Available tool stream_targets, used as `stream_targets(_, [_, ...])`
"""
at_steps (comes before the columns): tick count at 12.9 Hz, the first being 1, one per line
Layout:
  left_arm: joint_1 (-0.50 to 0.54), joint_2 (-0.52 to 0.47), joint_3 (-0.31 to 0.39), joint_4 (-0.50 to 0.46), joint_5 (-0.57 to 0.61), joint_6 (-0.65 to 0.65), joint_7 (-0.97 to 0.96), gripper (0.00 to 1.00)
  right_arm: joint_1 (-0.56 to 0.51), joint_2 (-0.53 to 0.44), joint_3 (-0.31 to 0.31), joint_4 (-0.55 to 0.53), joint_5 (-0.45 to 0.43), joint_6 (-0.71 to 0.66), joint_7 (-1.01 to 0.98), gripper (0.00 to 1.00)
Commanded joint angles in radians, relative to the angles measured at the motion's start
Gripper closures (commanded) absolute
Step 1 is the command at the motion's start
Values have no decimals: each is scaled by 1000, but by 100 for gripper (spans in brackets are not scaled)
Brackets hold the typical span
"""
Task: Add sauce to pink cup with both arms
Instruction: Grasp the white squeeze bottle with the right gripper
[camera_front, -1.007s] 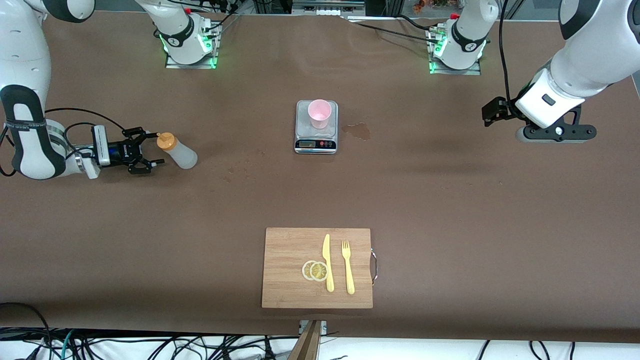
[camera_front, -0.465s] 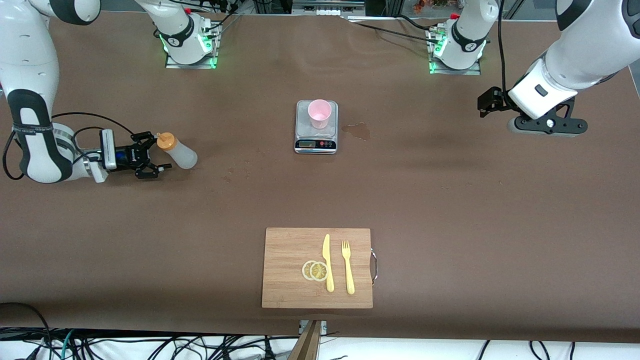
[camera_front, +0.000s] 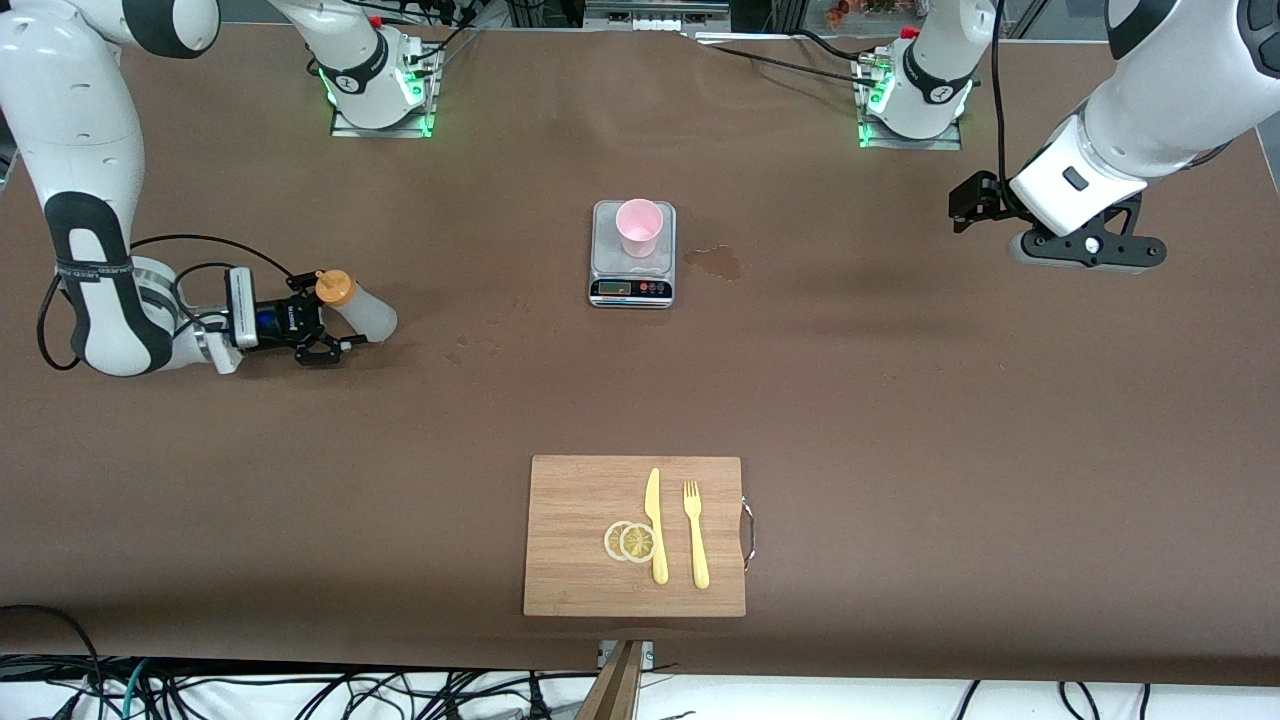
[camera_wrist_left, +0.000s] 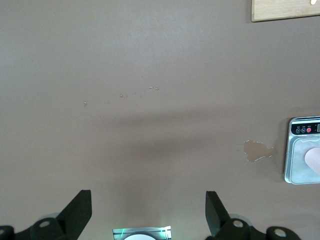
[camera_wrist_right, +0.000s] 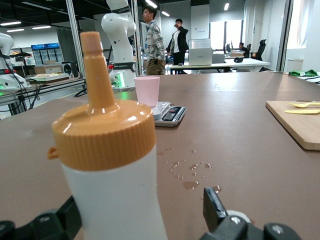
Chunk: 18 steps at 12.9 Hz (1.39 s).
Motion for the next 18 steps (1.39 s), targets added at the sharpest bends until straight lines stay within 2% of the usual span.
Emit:
stream_targets(1, [-1,-10,1,7,-16,-21,21,0,4,15,3,3,25,-17,-29,0])
stream_targets(7, [2,-9,1,8,-16,-19,21,0,6,21,47,-13,37,-48,-46,0])
stream_targets(9, [2,-9,1,8,-18,-19,21,0,7,29,52,-14,39,-60,-58,6])
stream_targets(10, [2,-9,1,8,-18,-19,21,0,7,32,52,-14,39,-67,-58,20])
stream_targets(13, [2,-9,1,8,-18,-19,21,0,10,24,52,3,31,-72,-38,92])
stream_targets(14, [2,-9,1,8,-18,-21,21,0,21,17,50,3,28,-74,-28,100])
stream_targets(16, [2,-9,1,8,-18,-19,21,0,47,-23,40,3,25,-71,88,100])
stream_targets(18, [2,-10,1,8,-18,-21,21,0,116,-95,1,3,7,-20,211,100])
